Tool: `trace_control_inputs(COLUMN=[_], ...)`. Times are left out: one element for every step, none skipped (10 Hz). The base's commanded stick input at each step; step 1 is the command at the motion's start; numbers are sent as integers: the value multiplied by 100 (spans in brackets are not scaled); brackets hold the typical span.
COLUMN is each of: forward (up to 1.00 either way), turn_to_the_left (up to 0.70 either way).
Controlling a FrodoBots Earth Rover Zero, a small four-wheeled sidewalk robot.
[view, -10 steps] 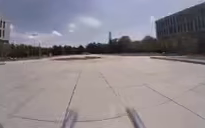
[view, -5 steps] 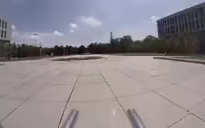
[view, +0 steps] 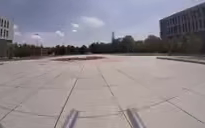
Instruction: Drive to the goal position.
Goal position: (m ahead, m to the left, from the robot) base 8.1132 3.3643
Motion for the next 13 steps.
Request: trace_control_inputs(forward=[70,70,70,70,70,70,70,70,70,70,70,70,70], turn_to_the_left=[13,32,35,22,2,0,0,0,0,0,0,0,0])
